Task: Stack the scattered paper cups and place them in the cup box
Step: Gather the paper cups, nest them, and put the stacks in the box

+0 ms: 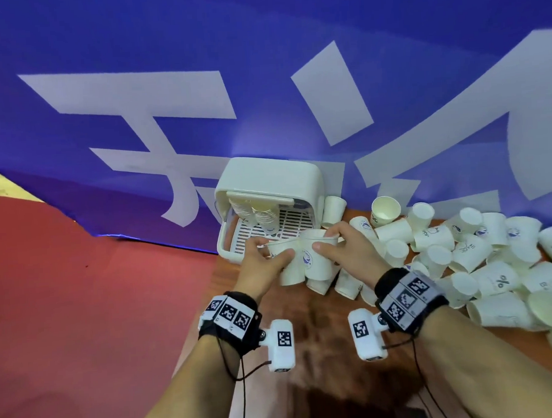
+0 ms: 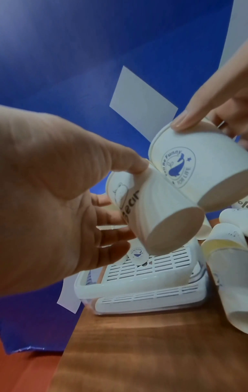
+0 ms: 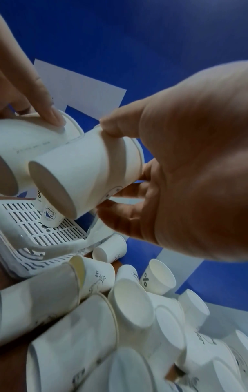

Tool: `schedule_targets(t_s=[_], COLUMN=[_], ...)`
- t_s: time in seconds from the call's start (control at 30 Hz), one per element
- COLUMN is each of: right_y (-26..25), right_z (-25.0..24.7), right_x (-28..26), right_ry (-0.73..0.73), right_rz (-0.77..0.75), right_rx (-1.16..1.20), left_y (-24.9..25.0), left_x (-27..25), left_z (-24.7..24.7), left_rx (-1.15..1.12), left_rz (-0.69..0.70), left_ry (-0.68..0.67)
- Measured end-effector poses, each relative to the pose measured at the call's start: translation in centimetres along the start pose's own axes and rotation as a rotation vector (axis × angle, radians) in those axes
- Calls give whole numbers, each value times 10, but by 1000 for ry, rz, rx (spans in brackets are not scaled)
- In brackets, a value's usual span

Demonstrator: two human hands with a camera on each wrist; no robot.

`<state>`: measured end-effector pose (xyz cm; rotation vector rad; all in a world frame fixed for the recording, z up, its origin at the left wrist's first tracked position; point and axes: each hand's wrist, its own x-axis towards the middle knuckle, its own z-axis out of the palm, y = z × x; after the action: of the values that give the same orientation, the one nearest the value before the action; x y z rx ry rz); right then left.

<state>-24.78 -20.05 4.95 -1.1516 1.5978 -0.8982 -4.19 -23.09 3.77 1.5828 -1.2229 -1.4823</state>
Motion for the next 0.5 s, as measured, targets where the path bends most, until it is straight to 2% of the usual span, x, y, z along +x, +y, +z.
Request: schedule_targets(t_s=[0.17,0.33,0.5], right_y=[-11,-10,-5], right_z=[21,44,59], right_x=[23,43,54], right_ry=[55,87,80], right_rz=[-17,-52,-80], right_rx=[-22,-126,-283], left_y=[2,-2,-6], left_x=[28,59,88], left_z=[-29,-60,-73], left_rx=[20,132,243], left_rz=[60,165,210], left_ry=[19,28,11])
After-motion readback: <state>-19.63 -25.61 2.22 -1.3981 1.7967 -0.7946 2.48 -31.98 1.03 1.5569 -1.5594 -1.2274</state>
